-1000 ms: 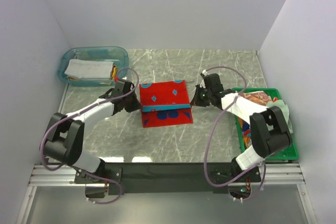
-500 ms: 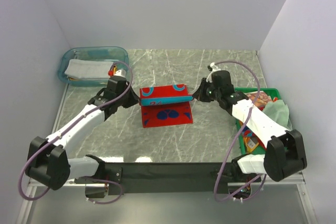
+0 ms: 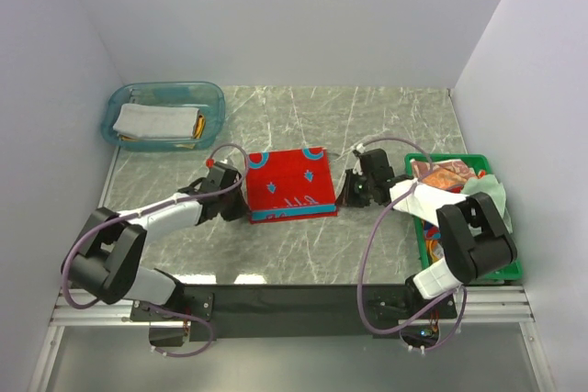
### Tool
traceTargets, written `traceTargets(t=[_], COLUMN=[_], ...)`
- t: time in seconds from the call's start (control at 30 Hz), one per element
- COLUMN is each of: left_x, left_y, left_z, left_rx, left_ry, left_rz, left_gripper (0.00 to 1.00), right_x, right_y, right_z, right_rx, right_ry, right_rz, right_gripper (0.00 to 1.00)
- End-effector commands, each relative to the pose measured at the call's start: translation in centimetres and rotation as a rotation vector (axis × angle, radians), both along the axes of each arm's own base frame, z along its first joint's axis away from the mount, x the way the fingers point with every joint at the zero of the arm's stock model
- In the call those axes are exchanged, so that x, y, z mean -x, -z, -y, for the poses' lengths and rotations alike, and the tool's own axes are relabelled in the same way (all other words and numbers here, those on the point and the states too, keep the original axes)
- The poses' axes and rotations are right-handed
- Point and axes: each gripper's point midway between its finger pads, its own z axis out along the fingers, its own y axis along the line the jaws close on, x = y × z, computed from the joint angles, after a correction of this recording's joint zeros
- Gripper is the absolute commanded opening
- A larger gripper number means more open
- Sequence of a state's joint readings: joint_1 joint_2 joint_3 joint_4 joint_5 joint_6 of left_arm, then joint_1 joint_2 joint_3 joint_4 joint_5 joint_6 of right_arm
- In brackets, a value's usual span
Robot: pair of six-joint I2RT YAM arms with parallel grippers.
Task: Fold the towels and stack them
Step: Fold the towel
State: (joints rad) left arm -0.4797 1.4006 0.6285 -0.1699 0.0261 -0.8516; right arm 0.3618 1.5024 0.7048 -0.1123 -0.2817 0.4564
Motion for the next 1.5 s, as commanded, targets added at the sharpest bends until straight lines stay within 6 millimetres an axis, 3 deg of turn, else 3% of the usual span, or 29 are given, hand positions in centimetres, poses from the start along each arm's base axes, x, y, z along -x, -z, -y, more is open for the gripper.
traceTargets(t=[0.0, 0.07, 0.2, 0.23, 0.33, 0.4, 0.57, 0.6, 0.77, 0.9, 1.03, 1.13, 1.3, 1.47], left_x=[-0.4, 0.2, 0.9, 1.1, 1.5, 1.7, 1.5, 1.3, -1.2, -1.1, 1.4, 3.4, 5.2, 5.9], left_y=[-0.1, -0.3, -2.4, -2.5, -3.6, -4.1, -4.2, -4.0, -5.4, -4.4, -1.9, -0.6, 1.3, 2.4], left_z=[-1.6, -1.7, -1.7, -1.8, -1.6, -1.2, -0.7, -0.6, 0.4, 1.1, 0.5, 1.2, 1.6, 1.8], left_rx=[-0.062, -0.063, -0.03, -0.024, 0.011, 0.035, 0.052, 0.048, 0.029, 0.014, 0.012, 0.013, -0.034, -0.06], left_ry=[-0.06, -0.06, -0.061, -0.068, -0.067, -0.06, -0.064, -0.06, -0.057, -0.047, -0.092, -0.087, -0.102, -0.12], left_rz=[0.041, 0.041, 0.095, 0.096, 0.116, 0.123, 0.116, 0.106, 0.132, 0.067, -0.016, -0.059, -0.111, -0.144], left_gripper=[0.11, 0.18, 0.49, 0.52, 0.67, 0.74, 0.67, 0.62, 0.56, 0.57, 0.59, 0.62, 0.62, 0.59], right_x=[-1.0, -0.1, 1.3, 1.5, 2.5, 2.8, 1.5, 1.4, -0.5, -0.5, 1.5, 2.5, 3.4, 3.2], right_y=[-0.4, -0.3, -2.1, -2.5, -3.8, -5.2, -7.6, -7.7, -8.4, -6.2, -2.9, -1.5, -0.1, 0.4], right_z=[1.1, 1.1, 0.7, 0.6, 0.5, 0.1, -0.1, -0.3, -1.6, -0.7, 0.7, 0.9, -0.4, 0.4], right_rx=[0.027, 0.016, -0.037, -0.041, -0.068, -0.096, -0.1, -0.107, -0.117, -0.072, -0.026, -0.008, 0.042, 0.093], right_ry=[0.036, 0.021, -0.019, -0.026, -0.052, -0.073, -0.063, -0.064, -0.085, 0.005, 0.079, 0.123, 0.167, 0.247], right_rz=[0.05, 0.03, 0.067, 0.078, 0.102, 0.136, 0.212, 0.212, 0.208, 0.137, 0.064, 0.035, 0.0, -0.012], right_gripper=[0.02, 0.14, 0.36, 0.45, 0.57, 0.59, 0.56, 0.56, 0.51, 0.51, 0.51, 0.54, 0.54, 0.54])
